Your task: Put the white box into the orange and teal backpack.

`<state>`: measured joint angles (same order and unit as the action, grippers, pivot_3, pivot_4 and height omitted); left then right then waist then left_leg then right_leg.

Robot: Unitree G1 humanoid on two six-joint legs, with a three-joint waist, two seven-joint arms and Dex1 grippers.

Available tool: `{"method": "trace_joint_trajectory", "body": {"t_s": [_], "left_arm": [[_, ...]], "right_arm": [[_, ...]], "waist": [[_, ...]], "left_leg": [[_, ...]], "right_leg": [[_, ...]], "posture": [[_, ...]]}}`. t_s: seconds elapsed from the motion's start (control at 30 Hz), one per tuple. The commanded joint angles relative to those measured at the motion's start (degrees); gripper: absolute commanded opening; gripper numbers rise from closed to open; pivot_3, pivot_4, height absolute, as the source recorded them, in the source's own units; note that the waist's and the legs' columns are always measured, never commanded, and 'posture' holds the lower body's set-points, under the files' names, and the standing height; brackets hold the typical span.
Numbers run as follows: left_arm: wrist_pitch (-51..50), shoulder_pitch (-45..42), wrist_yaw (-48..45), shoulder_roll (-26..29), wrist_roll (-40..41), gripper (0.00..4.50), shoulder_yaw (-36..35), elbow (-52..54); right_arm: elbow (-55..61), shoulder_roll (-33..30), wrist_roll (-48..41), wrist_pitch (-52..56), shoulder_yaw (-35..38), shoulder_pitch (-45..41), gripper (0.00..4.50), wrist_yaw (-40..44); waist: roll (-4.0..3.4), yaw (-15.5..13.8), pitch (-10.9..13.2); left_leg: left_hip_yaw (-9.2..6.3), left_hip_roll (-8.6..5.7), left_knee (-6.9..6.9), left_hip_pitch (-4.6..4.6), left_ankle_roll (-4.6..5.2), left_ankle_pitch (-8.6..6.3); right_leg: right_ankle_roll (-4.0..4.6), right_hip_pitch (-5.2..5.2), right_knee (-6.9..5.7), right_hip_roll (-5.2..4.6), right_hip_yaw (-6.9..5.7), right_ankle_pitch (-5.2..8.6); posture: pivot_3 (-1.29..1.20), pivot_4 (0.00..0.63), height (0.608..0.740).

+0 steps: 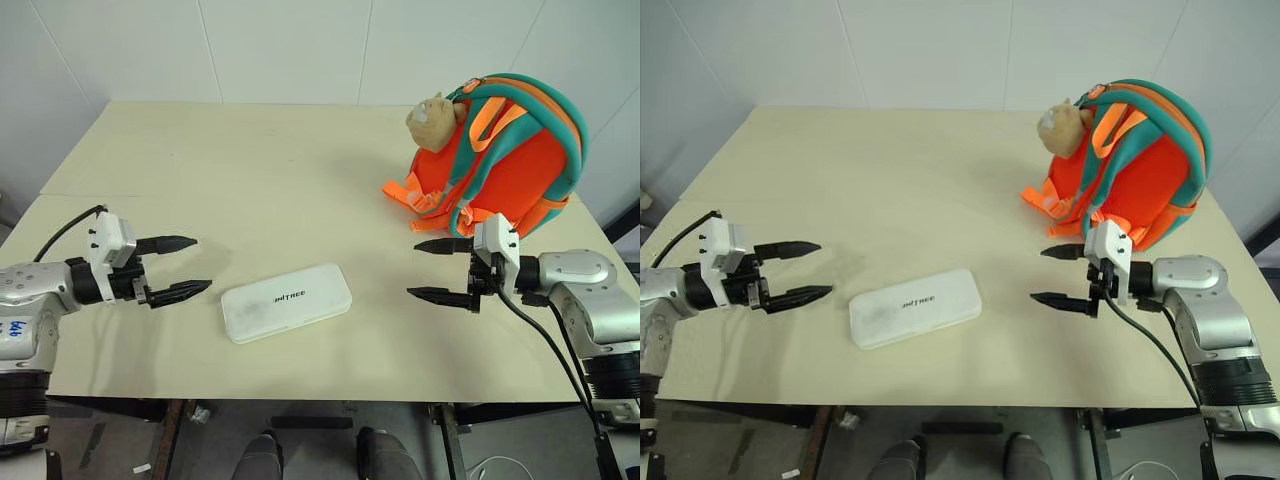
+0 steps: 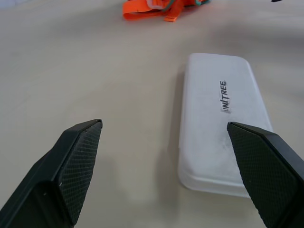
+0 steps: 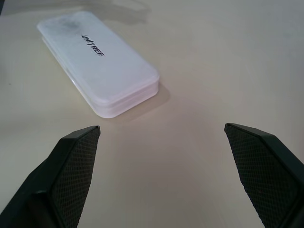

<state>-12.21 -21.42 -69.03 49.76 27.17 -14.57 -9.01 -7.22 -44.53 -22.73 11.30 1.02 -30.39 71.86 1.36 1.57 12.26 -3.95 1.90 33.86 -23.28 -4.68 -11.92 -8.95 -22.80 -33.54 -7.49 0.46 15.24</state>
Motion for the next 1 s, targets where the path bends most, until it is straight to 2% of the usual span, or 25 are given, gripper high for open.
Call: {"method": "trace_joint_trajectory", "body": {"t_s": [0.03, 0.2, 0.23, 0.3, 0.37, 0.47, 0.57, 0.67, 0.73, 0.87, 1.0], "left_arm": [[-0.45, -1.20, 0.13, 0.10, 1.17, 4.50, -0.64, 2.30], [-1.97, 1.32, 0.58, 0.52, 1.14, 4.50, -1.14, 3.90], [-2.29, 3.37, 1.01, 0.73, 1.08, 4.50, -1.96, 5.11], [-0.86, 7.47, 0.95, 1.34, -0.21, 4.10, -3.05, 6.00], [0.11, 10.27, 1.65, 1.69, -1.05, 3.59, -4.10, 6.23], [2.03, 14.60, 2.50, 2.22, -2.29, 2.65, -5.78, 6.54], [4.11, 19.85, 5.44, 1.22, -5.33, 1.67, -5.79, 8.15], [2.95, 20.80, 6.25, 0.94, -5.20, 0.64, -4.83, 9.37], [2.56, 19.72, 6.95, 0.43, -5.89, 0.04, -2.99, 8.93], [0.85, 17.41, 8.35, -1.32, -6.26, 0.04, 0.97, 10.13], [-1.39, 15.33, 9.25, -3.63, -5.58, 0.04, 4.06, 11.88]], "right_arm": [[-0.67, 0.60, -0.04, -2.31, 1.28, -2.48, 4.43, 0.17], [-0.33, 2.83, -0.37, -2.23, 1.04, -3.03, 4.43, -0.97], [-0.61, 3.72, -0.01, -2.02, 0.16, -3.83, 4.26, -0.95], [-3.21, 5.47, 2.89, -0.97, -2.80, -5.92, 3.86, -2.22], [-6.53, 7.71, 6.53, -2.30, -5.26, -7.83, 3.21, -4.38], [-9.29, 11.02, 9.42, -3.49, -8.14, -9.48, 2.19, -5.57], [-16.73, 15.40, 12.56, -6.68, -10.60, -12.49, 1.08, -6.38], [-23.25, 17.86, 15.32, -9.35, -11.99, -15.18, 0.02, -7.15], [-28.40, 18.98, 17.09, -11.98, -12.43, -16.72, 0.00, -8.01], [-33.72, 20.78, 18.33, -14.42, -12.13, -18.36, 0.00, -8.41], [-31.43, 21.46, 17.78, -13.79, -12.28, -16.68, 0.00, -6.36]], "waist": [[0.00, 0.14, 0.00], [-0.01, 0.09, 0.00], [-0.01, 0.18, 0.00], [-0.01, 0.55, 0.00], [-0.01, 0.81, 0.01], [-0.01, 0.54, 0.00], [-0.01, 0.71, 0.00], [-0.01, 0.37, 0.01], [-0.01, -0.01, 0.00], [-0.01, 0.04, 0.00], [-0.01, 0.19, 0.00]], "left_leg": [[0.00, 0.00, 0.00, 0.01, 0.00, 0.00], [0.00, 0.01, -0.01, 0.02, 0.00, 0.00], [0.00, 0.01, -0.01, 0.01, 0.00, 0.00], [0.05, 0.01, -0.01, 0.03, -0.02, -0.02], [0.08, 0.02, -0.01, 0.03, -0.02, -0.04], [0.08, 0.03, -0.01, -0.02, -0.05, -0.01], [0.14, 0.04, -0.02, -0.01, -0.05, -0.01], [0.18, 0.04, -0.03, -0.04, -0.05, -0.01], [0.17, 0.04, -0.03, -0.09, -0.06, 0.01], [0.18, 0.04, -0.02, -0.09, -0.06, 0.02], [0.18, 0.04, -0.03, -0.08, -0.06, 0.02]], "right_leg": [[0.00, 0.00, -0.01, 0.00, 0.01, 0.00], [-0.01, -0.01, -0.05, 0.02, 0.01, 0.01], [-0.01, -0.02, -0.04, 0.01, 0.02, 0.01], [-0.02, -0.02, -0.04, 0.02, 0.07, 0.02], [-0.02, -0.11, -0.12, 0.02, 0.10, 0.05], [0.05, -0.30, -0.31, 0.03, 0.10, 0.09], [0.08, -0.33, -0.32, 0.03, 0.18, 0.10], [0.07, -0.43, -0.37, 0.04, 0.22, 0.10], [0.08, -0.50, -0.44, 0.04, 0.21, 0.10], [0.06, -0.47, -0.43, 0.04, 0.22, 0.09], [0.05, -0.50, -0.54, 0.07, 0.24, 0.09]], "posture": [[0.00, 0.150, 0.740], [0.00, 0.150, 0.740], [0.00, 0.150, 0.740], [0.00, 0.150, 0.740], [0.00, 0.150, 0.740], [0.00, 0.150, 0.740], [0.00, 0.150, 0.740], [0.00, 0.150, 0.740], [0.00, 0.150, 0.740], [0.00, 0.150, 0.740], [0.00, 0.150, 0.740]]}}
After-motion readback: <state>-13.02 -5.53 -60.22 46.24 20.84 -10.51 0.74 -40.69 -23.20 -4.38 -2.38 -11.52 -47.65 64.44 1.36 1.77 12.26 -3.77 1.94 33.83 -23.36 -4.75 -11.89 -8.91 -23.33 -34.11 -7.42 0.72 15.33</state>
